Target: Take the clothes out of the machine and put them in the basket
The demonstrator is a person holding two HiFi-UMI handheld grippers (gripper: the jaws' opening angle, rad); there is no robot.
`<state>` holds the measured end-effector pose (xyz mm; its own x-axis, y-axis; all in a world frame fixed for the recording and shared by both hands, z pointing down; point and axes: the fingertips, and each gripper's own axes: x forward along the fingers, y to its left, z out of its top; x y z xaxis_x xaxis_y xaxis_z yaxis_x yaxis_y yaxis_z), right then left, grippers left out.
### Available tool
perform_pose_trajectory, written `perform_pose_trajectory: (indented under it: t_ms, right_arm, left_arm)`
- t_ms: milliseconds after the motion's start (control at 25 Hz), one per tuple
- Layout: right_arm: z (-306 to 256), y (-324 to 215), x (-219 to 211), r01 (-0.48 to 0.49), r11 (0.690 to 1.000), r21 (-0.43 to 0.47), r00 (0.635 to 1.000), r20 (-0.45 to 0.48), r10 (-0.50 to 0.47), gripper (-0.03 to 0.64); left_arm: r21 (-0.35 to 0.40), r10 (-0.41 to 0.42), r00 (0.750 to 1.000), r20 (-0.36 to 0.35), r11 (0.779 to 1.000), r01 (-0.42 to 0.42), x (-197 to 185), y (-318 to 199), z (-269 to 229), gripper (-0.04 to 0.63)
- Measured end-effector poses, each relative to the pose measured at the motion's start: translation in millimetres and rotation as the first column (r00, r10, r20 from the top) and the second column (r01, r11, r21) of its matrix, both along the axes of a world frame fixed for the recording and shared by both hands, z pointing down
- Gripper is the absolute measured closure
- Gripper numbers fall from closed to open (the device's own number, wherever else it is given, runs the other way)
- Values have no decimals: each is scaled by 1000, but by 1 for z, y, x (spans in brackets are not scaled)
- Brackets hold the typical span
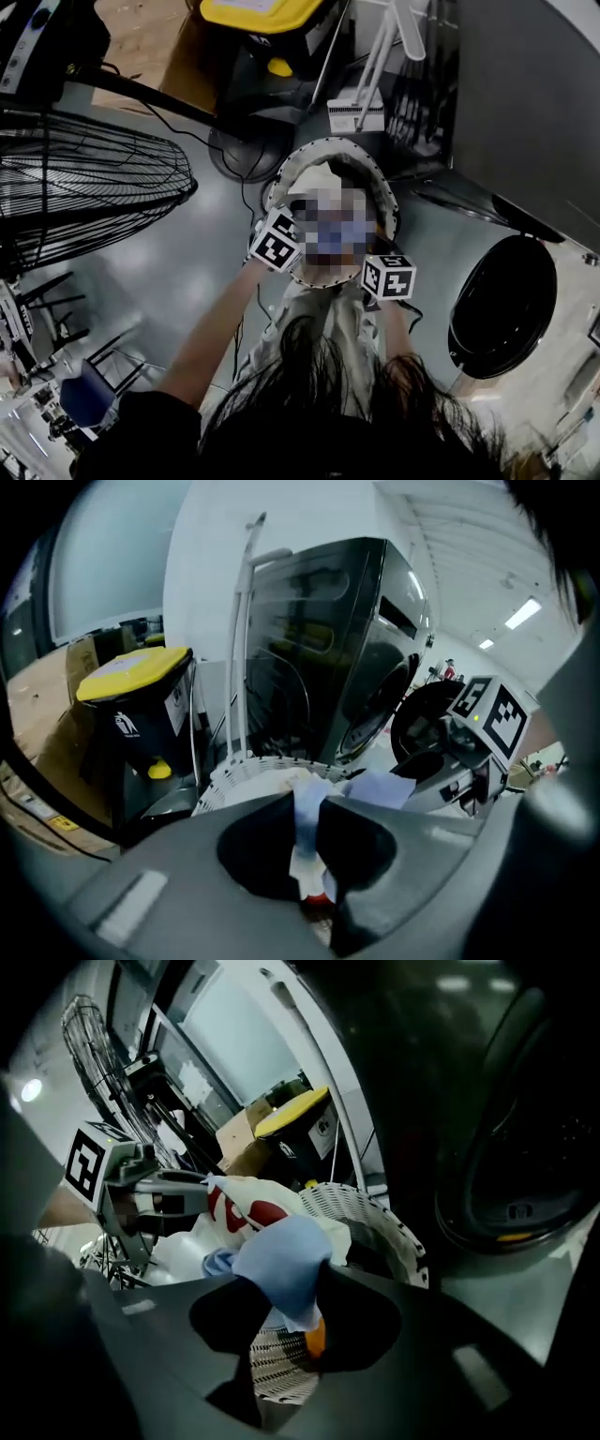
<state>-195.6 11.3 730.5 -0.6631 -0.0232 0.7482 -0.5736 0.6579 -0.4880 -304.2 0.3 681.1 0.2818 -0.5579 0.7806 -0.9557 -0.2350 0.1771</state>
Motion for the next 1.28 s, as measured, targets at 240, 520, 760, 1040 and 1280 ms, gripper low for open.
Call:
perform_pose_trajectory:
  t_ms: [240, 520, 760, 1040, 1280]
  right_arm:
    - [24, 5, 5, -110, 982, -155, 993, 11, 113, 331]
    - [16, 2, 5, -186, 968, -169, 979, 54, 198, 333]
    - [2, 5, 1, -174, 976, -134, 979, 85, 186, 349]
    - [-49, 4, 0, -186, 982, -45, 969, 156, 190, 375]
    - [-105, 3, -3, -219, 975, 23, 954, 217, 209, 400]
  left_arm:
    - [-244, 141, 990, 13, 961, -133, 19, 28, 63, 475]
    - [-234, 41, 997, -71, 971, -57, 19, 38, 56, 437]
    - [-198, 70, 995, -76, 977, -84, 21, 48, 43, 437]
    - [-70, 73, 993, -95, 994, -80, 21, 39, -5, 439]
    - [42, 54, 993, -102, 998, -50, 13, 35, -58, 460]
